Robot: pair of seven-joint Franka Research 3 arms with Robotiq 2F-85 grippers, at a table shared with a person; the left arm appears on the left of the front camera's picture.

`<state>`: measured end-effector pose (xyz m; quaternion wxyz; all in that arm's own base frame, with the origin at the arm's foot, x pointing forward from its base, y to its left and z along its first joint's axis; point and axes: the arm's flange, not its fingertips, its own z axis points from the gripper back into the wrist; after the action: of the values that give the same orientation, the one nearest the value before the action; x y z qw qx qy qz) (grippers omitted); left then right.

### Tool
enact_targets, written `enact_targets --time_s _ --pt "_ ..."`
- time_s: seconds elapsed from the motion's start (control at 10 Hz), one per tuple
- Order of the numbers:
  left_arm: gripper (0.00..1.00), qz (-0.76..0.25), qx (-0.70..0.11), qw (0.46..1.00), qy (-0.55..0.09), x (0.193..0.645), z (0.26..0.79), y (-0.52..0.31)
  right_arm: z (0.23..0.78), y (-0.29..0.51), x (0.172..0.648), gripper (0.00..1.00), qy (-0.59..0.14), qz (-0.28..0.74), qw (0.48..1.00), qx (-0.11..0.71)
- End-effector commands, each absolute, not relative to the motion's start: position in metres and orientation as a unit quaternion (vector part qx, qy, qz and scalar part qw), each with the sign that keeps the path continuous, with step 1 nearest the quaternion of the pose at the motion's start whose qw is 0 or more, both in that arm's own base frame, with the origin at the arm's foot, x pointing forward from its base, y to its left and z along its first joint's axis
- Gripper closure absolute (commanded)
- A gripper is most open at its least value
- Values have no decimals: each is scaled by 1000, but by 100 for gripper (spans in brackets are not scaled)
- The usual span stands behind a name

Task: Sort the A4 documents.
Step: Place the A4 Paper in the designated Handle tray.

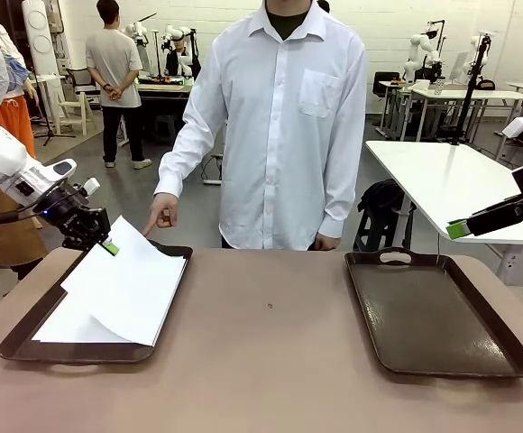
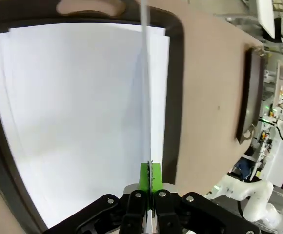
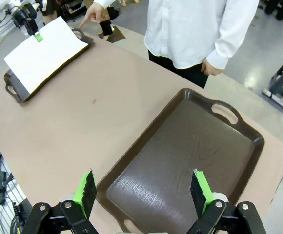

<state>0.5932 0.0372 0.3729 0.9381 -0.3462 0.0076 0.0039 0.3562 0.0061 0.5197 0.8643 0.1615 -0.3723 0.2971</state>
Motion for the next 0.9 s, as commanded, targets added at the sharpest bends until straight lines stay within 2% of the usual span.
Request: enact_targets --time_s 0.0,0.3,0.5,0.8 --pt "99 31 -293 956 10 600 374 42 519 6 356 0 -372 297 864 163" --pt "99 33 -262 964 20 608 362 40 519 6 356 0 -372 297 864 163" --pt "99 30 -258 966 3 611 353 39 519 6 356 0 -372 297 864 163" --pt "99 36 -205 978 -5 613 345 42 519 6 356 0 -372 297 864 163"
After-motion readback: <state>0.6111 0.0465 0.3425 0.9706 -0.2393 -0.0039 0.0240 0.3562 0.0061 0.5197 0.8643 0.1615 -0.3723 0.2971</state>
